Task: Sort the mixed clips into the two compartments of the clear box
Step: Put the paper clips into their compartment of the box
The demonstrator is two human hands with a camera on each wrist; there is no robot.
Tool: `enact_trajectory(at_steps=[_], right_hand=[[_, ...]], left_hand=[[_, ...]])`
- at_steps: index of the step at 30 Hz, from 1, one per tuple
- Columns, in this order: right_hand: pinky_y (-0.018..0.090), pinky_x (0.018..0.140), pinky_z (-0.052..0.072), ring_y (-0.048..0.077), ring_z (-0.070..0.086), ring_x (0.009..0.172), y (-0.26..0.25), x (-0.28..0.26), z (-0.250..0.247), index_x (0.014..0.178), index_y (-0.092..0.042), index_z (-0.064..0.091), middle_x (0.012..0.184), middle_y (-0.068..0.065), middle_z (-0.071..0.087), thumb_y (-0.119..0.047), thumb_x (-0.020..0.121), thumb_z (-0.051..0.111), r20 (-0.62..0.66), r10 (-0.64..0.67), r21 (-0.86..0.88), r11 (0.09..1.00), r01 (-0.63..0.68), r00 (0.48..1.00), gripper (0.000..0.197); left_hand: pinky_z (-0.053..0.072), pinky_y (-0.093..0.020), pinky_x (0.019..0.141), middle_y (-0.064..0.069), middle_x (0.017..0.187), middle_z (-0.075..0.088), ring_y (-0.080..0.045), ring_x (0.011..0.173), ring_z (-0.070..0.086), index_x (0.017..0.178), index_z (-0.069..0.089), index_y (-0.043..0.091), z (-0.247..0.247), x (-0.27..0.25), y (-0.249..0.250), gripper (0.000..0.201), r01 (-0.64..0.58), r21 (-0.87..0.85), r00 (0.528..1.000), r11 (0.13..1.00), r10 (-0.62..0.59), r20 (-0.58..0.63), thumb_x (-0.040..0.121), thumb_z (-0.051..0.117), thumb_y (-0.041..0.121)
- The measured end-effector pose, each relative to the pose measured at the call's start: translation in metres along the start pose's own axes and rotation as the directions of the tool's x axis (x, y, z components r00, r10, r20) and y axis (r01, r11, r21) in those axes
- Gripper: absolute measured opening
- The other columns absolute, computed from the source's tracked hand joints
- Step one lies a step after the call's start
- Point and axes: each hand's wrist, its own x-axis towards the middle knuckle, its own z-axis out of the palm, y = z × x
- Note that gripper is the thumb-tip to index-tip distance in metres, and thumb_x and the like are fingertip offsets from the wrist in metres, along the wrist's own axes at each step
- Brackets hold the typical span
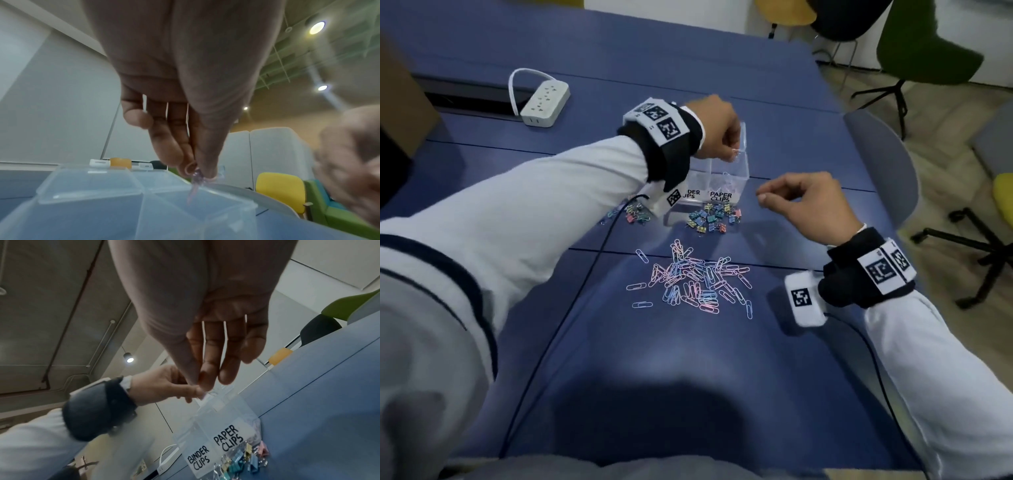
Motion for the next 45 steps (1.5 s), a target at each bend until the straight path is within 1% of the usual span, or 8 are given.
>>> enact_trajectory(at_steps=[5, 9, 14, 17, 25, 31, 40, 45], right_hand=[[0.005, 0.067, 0.042, -0.002, 0.060, 0.066, 0.001, -0.028, -0.001, 0.095, -0.029, 0.073, 0.082, -0.007, 0.073, -0.028, 0.077, 0.077, 0.226, 0.018, -0.085, 0.996, 0.001, 0.974, 0.019], [0.015, 0.074, 0.045, 0.009, 0.065, 0.079, 0.001, -0.043, 0.008, 0.114, -0.031, 0.067, 0.101, -0.008, 0.068, -0.034, 0.074, 0.079, 0.389, 0.062, -0.290, 0.955, 0.059, 0.919, 0.042], [0.016, 0.075, 0.032, 0.009, 0.046, 0.080, -0.012, -0.055, 0.032, 0.126, -0.025, 0.059, 0.106, 0.002, 0.055, -0.028, 0.084, 0.065, 0.529, 0.045, -0.424, 0.879, 0.218, 0.847, 0.043], [0.021, 0.084, 0.038, 0.011, 0.046, 0.082, -0.025, -0.059, 0.047, 0.130, -0.027, 0.056, 0.111, 0.004, 0.053, -0.015, 0.084, 0.057, 0.584, 0.031, -0.393, 0.885, 0.249, 0.811, 0.048], [0.037, 0.092, 0.047, 0.022, 0.060, 0.094, -0.027, -0.054, 0.045, 0.133, -0.022, 0.052, 0.101, -0.005, 0.043, -0.020, 0.078, 0.057, 0.511, 0.034, -0.424, 0.879, 0.218, 0.859, 0.055], [0.044, 0.085, 0.050, 0.030, 0.058, 0.093, -0.037, -0.057, 0.057, 0.125, -0.019, 0.054, 0.109, 0.006, 0.046, -0.021, 0.079, 0.054, 0.592, 0.076, -0.473, 0.839, 0.269, 0.803, 0.047], [0.034, 0.091, 0.047, 0.020, 0.056, 0.094, -0.038, -0.068, 0.053, 0.132, -0.026, 0.051, 0.104, -0.001, 0.048, -0.026, 0.080, 0.061, 0.594, -0.036, -0.382, 0.867, 0.321, 0.803, 0.053], [0.025, 0.082, 0.047, -0.003, 0.046, 0.070, -0.028, -0.066, 0.029, 0.120, -0.030, 0.054, 0.097, -0.008, 0.051, -0.024, 0.071, 0.070, 0.587, 0.068, -0.437, 0.866, 0.245, 0.807, 0.052]], left_hand=[[0.046, -0.035, 0.099, 0.000, 0.105, 0.073, -0.023, 0.100, 0.064, 0.107, 0.073, 0.020, 0.008, -0.013, -0.005, 0.023, -0.018, -0.019, 1.000, 1.000, 0.018, -0.012, 0.089, 0.060, 0.024], [0.045, -0.022, 0.080, 0.002, 0.094, 0.073, -0.014, 0.076, 0.062, 0.104, 0.073, 0.027, 0.008, -0.067, -0.009, 0.020, -0.091, -0.098, 0.994, 0.991, 0.084, -0.071, 0.088, 0.059, 0.027], [0.042, -0.022, 0.076, 0.005, 0.100, 0.065, -0.001, 0.067, 0.047, 0.118, 0.065, 0.030, 0.039, -0.128, -0.010, 0.029, -0.143, -0.068, 0.959, 0.987, 0.155, 0.236, 0.091, 0.055, 0.029], [0.044, -0.029, 0.081, -0.001, 0.119, 0.057, -0.017, 0.091, 0.057, 0.131, 0.054, 0.030, 0.058, -0.141, -0.007, 0.042, -0.104, 0.025, 0.937, 0.994, 0.089, 0.338, 0.090, 0.050, 0.022], [0.047, -0.031, 0.086, 0.001, 0.113, 0.055, -0.019, 0.100, 0.058, 0.130, 0.055, 0.030, 0.059, -0.164, -0.019, 0.046, -0.068, -0.055, 0.945, 0.996, 0.082, 0.317, 0.086, 0.050, 0.015], [0.046, -0.030, 0.084, -0.003, 0.110, 0.054, -0.025, 0.101, 0.057, 0.128, 0.055, 0.024, 0.062, -0.174, -0.029, 0.044, 0.010, 0.053, 0.946, 0.999, -0.026, 0.324, 0.086, 0.057, 0.035], [0.048, -0.028, 0.087, 0.005, 0.114, 0.048, -0.013, 0.093, 0.054, 0.134, 0.048, 0.028, 0.065, -0.186, -0.015, 0.071, -0.012, -0.072, 0.932, 0.997, 0.037, 0.361, 0.073, 0.070, 0.057], [0.048, -0.022, 0.074, 0.011, 0.095, 0.054, -0.011, 0.080, 0.060, 0.122, 0.055, 0.027, 0.066, -0.188, -0.023, 0.067, 0.050, -0.172, 0.920, 0.984, 0.022, 0.392, 0.063, 0.083, 0.045]])
